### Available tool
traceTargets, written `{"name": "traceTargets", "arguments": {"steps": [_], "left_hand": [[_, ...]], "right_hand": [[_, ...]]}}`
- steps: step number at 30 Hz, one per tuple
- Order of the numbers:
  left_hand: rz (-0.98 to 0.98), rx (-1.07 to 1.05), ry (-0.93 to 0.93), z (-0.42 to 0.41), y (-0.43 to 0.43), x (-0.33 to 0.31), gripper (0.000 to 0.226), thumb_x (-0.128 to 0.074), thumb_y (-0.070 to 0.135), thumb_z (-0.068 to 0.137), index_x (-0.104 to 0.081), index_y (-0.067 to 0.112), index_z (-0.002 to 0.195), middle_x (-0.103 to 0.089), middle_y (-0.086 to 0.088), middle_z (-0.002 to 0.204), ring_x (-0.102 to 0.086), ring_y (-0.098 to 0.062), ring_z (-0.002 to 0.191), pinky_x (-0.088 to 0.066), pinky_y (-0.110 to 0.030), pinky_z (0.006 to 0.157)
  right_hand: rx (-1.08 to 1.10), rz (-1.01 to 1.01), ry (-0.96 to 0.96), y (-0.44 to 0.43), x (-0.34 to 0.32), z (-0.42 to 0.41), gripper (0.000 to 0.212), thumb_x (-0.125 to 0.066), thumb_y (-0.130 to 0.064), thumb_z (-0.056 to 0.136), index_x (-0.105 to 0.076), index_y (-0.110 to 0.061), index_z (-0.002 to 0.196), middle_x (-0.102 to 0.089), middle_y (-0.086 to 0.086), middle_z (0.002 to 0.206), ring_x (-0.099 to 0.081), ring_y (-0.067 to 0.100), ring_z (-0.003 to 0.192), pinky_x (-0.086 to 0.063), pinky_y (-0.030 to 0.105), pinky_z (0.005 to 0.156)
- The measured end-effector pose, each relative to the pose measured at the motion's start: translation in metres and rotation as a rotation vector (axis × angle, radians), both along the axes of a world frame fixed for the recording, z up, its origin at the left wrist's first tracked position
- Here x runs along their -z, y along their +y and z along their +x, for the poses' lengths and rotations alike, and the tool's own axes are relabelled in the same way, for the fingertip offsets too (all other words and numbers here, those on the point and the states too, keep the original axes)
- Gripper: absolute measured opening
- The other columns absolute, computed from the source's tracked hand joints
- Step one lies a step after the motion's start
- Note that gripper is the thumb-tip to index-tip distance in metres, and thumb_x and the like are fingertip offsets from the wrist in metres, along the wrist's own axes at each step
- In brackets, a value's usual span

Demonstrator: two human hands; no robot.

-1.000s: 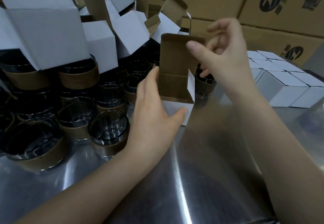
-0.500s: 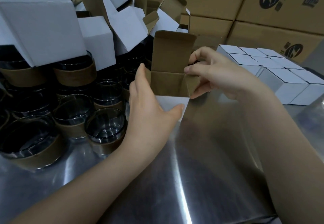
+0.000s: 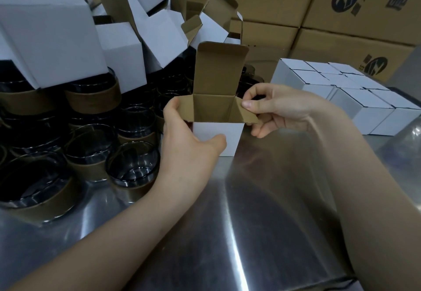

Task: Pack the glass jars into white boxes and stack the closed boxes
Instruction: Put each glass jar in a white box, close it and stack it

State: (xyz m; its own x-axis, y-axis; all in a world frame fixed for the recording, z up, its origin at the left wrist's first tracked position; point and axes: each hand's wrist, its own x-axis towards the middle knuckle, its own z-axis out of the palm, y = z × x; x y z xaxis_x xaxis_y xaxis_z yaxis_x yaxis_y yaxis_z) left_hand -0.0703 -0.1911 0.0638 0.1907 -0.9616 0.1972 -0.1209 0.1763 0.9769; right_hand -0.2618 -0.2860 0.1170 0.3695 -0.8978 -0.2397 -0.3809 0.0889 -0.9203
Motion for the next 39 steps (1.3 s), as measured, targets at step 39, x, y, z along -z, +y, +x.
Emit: {"name": "traceTargets", "arguments": {"steps": [39], "left_hand": [[-0.154,0.093,-0.044,0.001,-0.004,0.007,0.093,-0.074,0.026,0.068,-0.016,0.048,0.138,-0.044,0.021,0.136,-0.044,-0.008,0.128,-0.044,-0.043,0.104]], "right_hand": [[0.352,-0.51,-0.516,-0.002,-0.012,-0.012,0.039,-0.065,-0.031,0.081,-0.062,-0.012,0.114,-0.062,0.006,0.107,-0.06,0.022,0.102,-0.051,0.041,0.085]]}}
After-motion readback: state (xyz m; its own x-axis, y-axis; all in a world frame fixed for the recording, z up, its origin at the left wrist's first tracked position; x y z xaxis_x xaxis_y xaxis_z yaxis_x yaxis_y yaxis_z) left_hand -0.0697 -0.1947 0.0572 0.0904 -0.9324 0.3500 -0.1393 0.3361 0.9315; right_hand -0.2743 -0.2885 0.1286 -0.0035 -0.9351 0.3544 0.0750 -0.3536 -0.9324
